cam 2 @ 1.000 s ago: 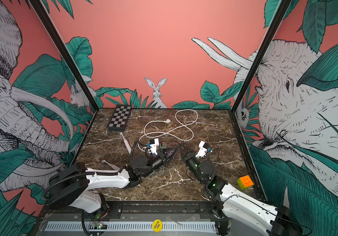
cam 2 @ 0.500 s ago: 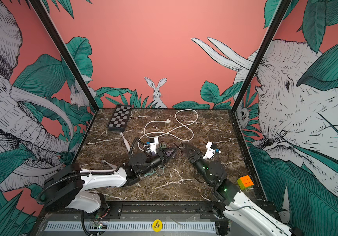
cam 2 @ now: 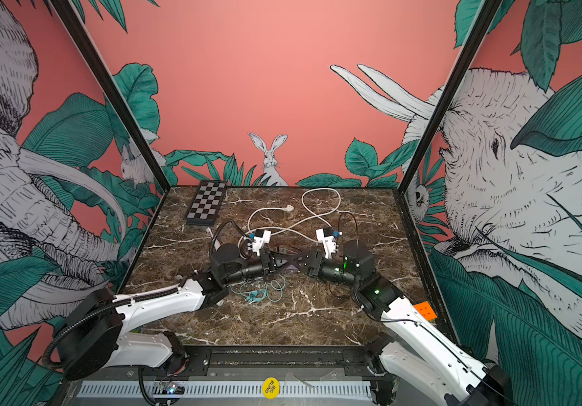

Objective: Charge the electric toothbrush
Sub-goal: Pick up the charging cable from the center of the board.

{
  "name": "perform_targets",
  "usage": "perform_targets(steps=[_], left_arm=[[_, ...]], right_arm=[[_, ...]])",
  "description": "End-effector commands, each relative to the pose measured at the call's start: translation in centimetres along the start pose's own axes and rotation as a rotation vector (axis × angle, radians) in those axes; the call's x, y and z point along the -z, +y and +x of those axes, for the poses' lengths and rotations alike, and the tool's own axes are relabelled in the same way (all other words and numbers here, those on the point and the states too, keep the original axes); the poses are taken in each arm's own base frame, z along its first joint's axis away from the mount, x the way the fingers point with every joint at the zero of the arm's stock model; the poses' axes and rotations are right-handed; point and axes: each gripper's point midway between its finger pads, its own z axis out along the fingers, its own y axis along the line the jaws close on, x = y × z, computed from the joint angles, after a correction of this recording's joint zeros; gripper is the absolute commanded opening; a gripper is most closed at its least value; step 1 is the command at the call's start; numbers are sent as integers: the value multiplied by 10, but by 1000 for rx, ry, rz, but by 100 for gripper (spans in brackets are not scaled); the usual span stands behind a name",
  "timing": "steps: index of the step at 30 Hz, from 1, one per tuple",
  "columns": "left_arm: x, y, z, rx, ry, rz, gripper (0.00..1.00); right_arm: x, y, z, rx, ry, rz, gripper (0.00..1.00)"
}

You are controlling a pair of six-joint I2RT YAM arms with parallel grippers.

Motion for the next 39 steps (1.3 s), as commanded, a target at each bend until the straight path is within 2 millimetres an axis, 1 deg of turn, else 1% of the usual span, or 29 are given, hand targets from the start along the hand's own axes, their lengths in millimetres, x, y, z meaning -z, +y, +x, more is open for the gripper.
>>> perform_targets(steps=[1, 4, 6, 8, 12, 14, 16, 19, 21, 27, 35, 39], left_arm=[[17, -27, 14, -56, 105, 56, 0], [22, -34, 17, -74, 130, 74, 0], [24, -34, 18, -73, 147, 78, 0], [26, -34, 20, -68, 160, 84, 0], [30, -37, 23, -68, 181, 103, 0], [33, -40, 23, -74, 185, 117, 0], [35, -43, 21, -75, 182, 129, 0], [38, -48, 19, -79, 174, 157, 0], [38, -50, 19, -79, 175, 166, 0], [41, -54, 22, -86, 185, 189, 0], [45, -61, 28, -106, 213, 208, 0], [46, -63, 32, -111, 230, 216, 0]], right_arm=[[15, 34, 5, 141, 38, -85, 49], [15, 38, 7, 141, 53, -116, 49], [14, 36, 10, 127, 78, -124, 49], [12, 32, 12, 122, 95, -116, 45], [14, 36, 13, 162, 100, -135, 42], [15, 36, 14, 178, 101, -138, 41], [14, 32, 14, 181, 104, -128, 43], [12, 25, 14, 168, 112, -117, 43], [12, 26, 13, 162, 108, -132, 43], [14, 28, 10, 182, 94, -139, 37], [7, 23, 8, 182, 97, -153, 38], [5, 26, 5, 195, 95, -167, 38]])
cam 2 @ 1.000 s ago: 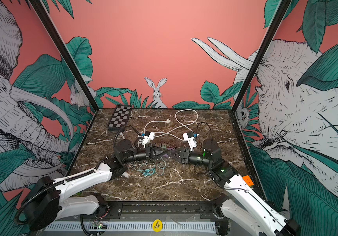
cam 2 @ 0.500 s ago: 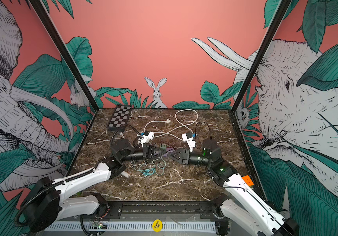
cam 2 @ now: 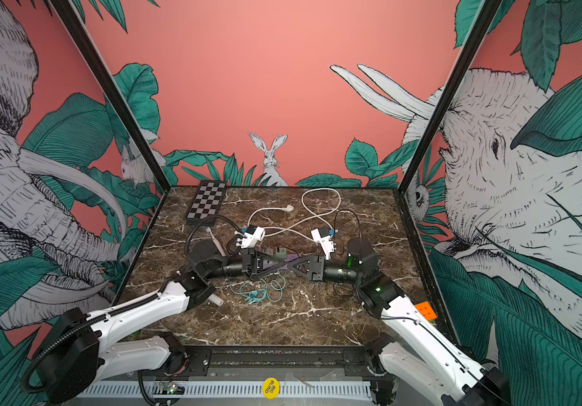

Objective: Charge the electric toothbrush
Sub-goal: Pick up the charging cable from the center of the board.

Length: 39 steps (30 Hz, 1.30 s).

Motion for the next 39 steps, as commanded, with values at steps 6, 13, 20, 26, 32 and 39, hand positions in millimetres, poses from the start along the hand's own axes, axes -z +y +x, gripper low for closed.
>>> perform_targets(steps=[6, 13, 20, 26, 32, 39], left_arm=[[5, -12, 10, -39, 40, 40, 0], [2, -13, 12, -44, 63, 42, 0], [0, -13, 14, -47, 68, 39, 0], [-4, -13, 18, -50, 87, 39, 0], [-6, -13, 17, -52, 91, 33, 0], [-6, -15, 17, -62, 93, 28, 0]], right_arm=[[4, 23, -7, 108, -22, -87, 39], [4, 25, -5, 110, -17, -99, 37], [3, 27, -4, 104, -11, -125, 29], [3, 29, -4, 103, -5, -137, 27], [2, 26, -1, 97, 3, -141, 19], [3, 28, 3, 92, 22, -149, 23]])
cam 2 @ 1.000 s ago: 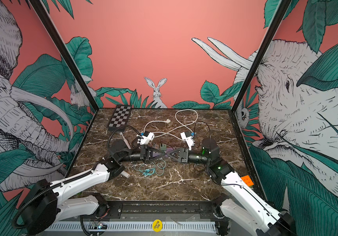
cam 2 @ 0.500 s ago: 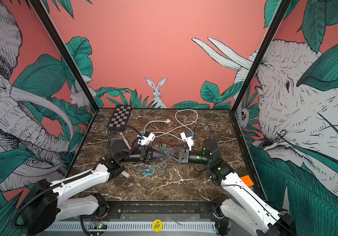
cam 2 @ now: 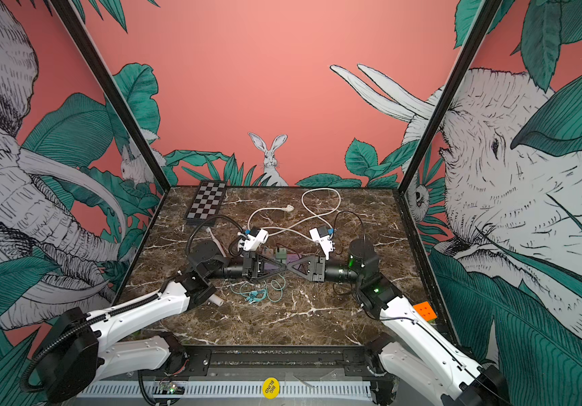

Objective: Charge the electric toothbrush
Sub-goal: Pick up the charging cable from the center of the board.

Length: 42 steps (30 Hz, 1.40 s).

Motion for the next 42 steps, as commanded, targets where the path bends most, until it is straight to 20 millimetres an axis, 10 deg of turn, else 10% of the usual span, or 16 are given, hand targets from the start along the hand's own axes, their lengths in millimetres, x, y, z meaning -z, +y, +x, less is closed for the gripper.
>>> perform_targets(steps=[1, 37, 42], left_arm=[[-2, -14, 1, -43, 22, 24, 0], [-3, -17, 0, -60, 33, 9, 0], [7, -19, -7, -89, 0, -33, 43]], right_arm=[[1, 12, -1, 46, 4, -44, 22], [-4, 14, 6, 60, 28, -62, 0], [0, 2, 3, 65, -11, 7, 0]])
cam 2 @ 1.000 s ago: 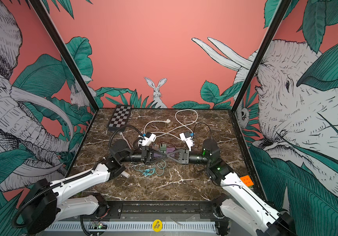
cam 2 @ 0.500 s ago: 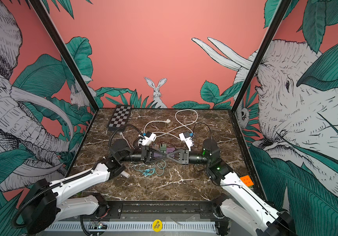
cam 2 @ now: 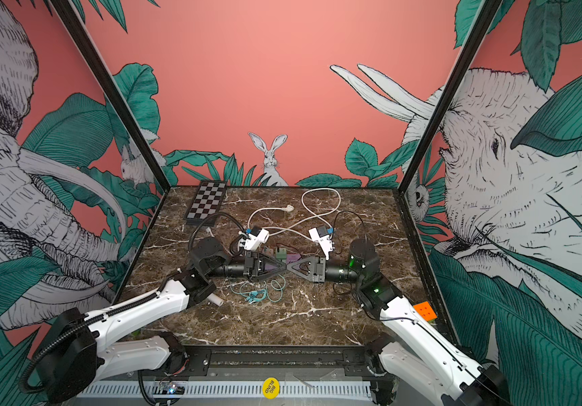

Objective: Charge the electric toothbrush
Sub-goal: Pick up the charging cable from the center of the board, then pick up the electric toothbrush from the center of the board.

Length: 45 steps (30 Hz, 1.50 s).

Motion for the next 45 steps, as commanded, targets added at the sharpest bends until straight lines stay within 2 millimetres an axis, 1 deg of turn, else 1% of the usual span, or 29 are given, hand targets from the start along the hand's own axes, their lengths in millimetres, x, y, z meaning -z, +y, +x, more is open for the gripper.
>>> perform_targets(steps=[1, 3, 4, 5, 6, 9, 10, 12, 13, 14, 15, 16, 17, 20, 21, 22, 23, 26, 27, 29, 32, 34, 37, 42, 45], left_arm=[[11, -27, -6, -90, -23, 11, 51], [19, -23, -11, -88, -52, -22, 65], [23, -23, -11, -91, -62, -33, 70], [34, -20, -19, -87, -104, -56, 72], [41, -15, -22, -75, -129, -81, 73], [80, 6, -31, -27, -259, -194, 83], [95, 19, -32, 8, -309, -261, 84], [112, 50, -24, 82, -338, -419, 85], [124, 74, -13, 152, -342, -537, 85], [137, 93, -9, 189, -383, -628, 85], [146, 105, -3, 225, -406, -681, 84], [163, 122, 9, 295, -438, -772, 84], [176, 134, 16, 340, -475, -830, 84], [206, 160, 38, 437, -560, -973, 84], [211, 166, 43, 455, -578, -998, 83], [223, 172, 51, 488, -607, -1056, 83], [230, 174, 52, 484, -635, -1088, 83], [246, 179, 54, 464, -689, -1155, 84], [248, 181, 54, 454, -695, -1165, 84], [262, 191, 65, 492, -708, -1249, 84], [276, 203, 74, 521, -719, -1347, 82], [279, 209, 73, 528, -721, -1379, 79], [284, 217, 71, 558, -716, -1449, 78], [281, 229, 58, 555, -707, -1478, 77], [282, 235, 57, 568, -685, -1511, 76]], right_arm=[[1, -10, 0, 27, -29, 45, 0], [4, -14, -3, 26, -51, 61, 0], [5, -15, -5, 28, -65, 64, 0], [5, -16, -6, 27, -75, 66, 0], [6, -17, -7, 27, -79, 68, 0], [10, -24, -8, 29, -101, 94, 0], [10, -25, -7, 33, -104, 98, 0], [10, -28, -6, 40, -104, 104, 0], [10, -30, -5, 43, -105, 107, 0], [10, -32, -6, 46, -105, 112, 0], [9, -34, -6, 47, -105, 119, 0], [9, -36, -6, 52, -99, 125, 0], [8, -36, -4, 62, -88, 124, 0], [9, -39, -1, 81, -77, 138, 0], [9, -41, 0, 88, -76, 149, 0], [10, -43, 1, 96, -78, 153, 0], [10, -45, 2, 98, -79, 156, 0], [9, -48, 4, 94, -84, 139, 0], [8, -50, 5, 89, -84, 136, 0], [8, -53, 7, 85, -81, 138, 0], [7, -53, 8, 88, -80, 130, 0], [6, -51, 7, 93, -80, 127, 0], [4, -49, 7, 102, -76, 125, 0], [1, -49, 10, 108, -62, 125, 0], [0, -50, 12, 114, -55, 133, 0]])
